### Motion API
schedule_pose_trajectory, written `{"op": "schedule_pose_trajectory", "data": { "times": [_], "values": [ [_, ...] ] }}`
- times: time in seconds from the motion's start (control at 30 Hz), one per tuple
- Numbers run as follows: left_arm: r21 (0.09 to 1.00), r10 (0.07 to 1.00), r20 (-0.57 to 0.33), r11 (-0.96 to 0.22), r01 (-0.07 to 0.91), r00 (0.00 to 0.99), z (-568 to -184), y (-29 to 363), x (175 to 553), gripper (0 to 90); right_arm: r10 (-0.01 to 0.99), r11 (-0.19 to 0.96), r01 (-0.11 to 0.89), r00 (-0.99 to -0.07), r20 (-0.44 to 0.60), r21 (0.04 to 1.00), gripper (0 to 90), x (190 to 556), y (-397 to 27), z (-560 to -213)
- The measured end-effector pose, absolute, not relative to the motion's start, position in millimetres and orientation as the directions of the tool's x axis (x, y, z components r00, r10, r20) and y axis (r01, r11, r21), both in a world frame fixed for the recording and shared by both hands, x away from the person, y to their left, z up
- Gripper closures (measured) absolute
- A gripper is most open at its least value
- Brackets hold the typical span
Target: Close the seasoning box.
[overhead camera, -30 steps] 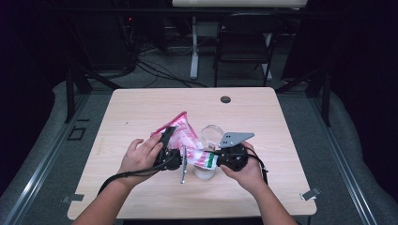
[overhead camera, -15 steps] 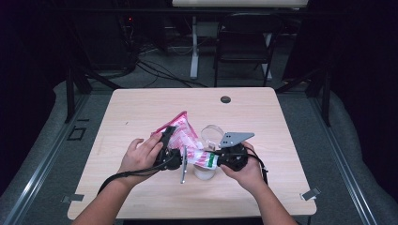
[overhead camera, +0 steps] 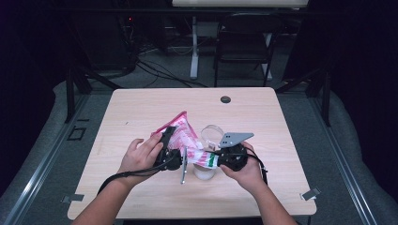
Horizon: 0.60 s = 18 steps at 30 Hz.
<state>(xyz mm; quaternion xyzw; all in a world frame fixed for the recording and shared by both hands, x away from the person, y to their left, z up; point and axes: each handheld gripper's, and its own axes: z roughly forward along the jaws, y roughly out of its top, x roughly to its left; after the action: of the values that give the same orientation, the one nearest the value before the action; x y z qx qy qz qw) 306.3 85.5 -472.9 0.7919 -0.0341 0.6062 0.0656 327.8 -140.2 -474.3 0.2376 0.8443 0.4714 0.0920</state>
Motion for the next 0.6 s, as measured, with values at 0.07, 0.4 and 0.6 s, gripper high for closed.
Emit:
{"op": "schedule_pose_trajectory", "data": {
  "times": [0.07,0.4,0.6],
  "values": [
    [0.058,0.022,0.965,-0.989,-0.134,0.26,-472.5,85.3,306.0,60.9,0.49,0.441,0.317,-0.869,0.07,0.84,90.0,327.8,-139.9,-474.7],
    [0.044,0.01,0.969,-0.99,-0.136,0.245,-473.0,84.8,304.6,60.9,0.483,0.454,0.317,-0.873,0.069,0.833,90.0,328.6,-139.6,-476.5],
    [0.056,0.021,0.975,-0.987,-0.15,0.222,-471.6,85.4,304.0,61.0,0.481,0.453,0.318,-0.874,0.072,0.833,90.0,328.3,-138.8,-477.0]
  ]
}}
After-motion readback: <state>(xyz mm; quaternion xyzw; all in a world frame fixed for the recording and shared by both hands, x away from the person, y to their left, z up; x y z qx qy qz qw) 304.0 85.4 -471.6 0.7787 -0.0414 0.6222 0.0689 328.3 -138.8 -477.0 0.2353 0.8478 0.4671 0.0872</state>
